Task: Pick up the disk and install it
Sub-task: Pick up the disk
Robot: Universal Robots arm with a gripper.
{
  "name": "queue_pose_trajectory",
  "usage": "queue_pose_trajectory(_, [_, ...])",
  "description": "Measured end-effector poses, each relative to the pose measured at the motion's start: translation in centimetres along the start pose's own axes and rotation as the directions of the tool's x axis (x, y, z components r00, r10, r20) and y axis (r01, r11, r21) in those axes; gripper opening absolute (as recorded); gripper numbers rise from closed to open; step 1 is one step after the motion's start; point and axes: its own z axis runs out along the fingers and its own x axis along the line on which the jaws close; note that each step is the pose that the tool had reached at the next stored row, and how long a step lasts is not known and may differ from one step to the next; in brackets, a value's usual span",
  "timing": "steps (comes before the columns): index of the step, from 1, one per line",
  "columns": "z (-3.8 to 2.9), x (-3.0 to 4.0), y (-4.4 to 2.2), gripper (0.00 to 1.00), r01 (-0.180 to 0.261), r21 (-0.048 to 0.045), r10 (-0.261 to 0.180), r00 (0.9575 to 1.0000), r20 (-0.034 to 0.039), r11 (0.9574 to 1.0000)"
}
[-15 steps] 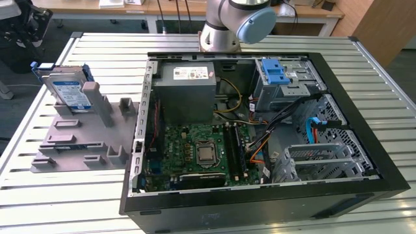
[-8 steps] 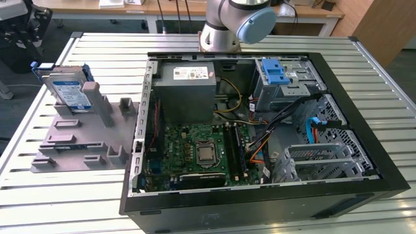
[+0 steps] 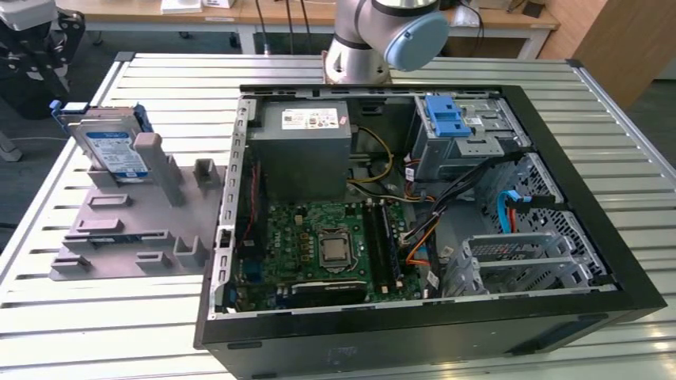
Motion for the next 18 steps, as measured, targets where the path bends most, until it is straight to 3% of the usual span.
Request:
queue_pose_trajectory(4, [0.04, 0.0, 0.0, 0.11, 0.072, 0.0008, -0.072, 0.9974, -0.0028, 0.9974])
queue_pose_trajectory(11, [0.05, 0.0, 0.0, 0.11, 0.175, 0.0047, -0.175, 0.9846, -0.0004, 0.9846])
queue_pose_trajectory(13, [0.06, 0.0, 0.0, 0.11, 0.189, 0.0064, -0.189, 0.982, 0.0021, 0.982])
queue_pose_trajectory(18, [0.06, 0.0, 0.0, 0.11, 0.191, 0.0067, -0.191, 0.9816, 0.0026, 0.9816])
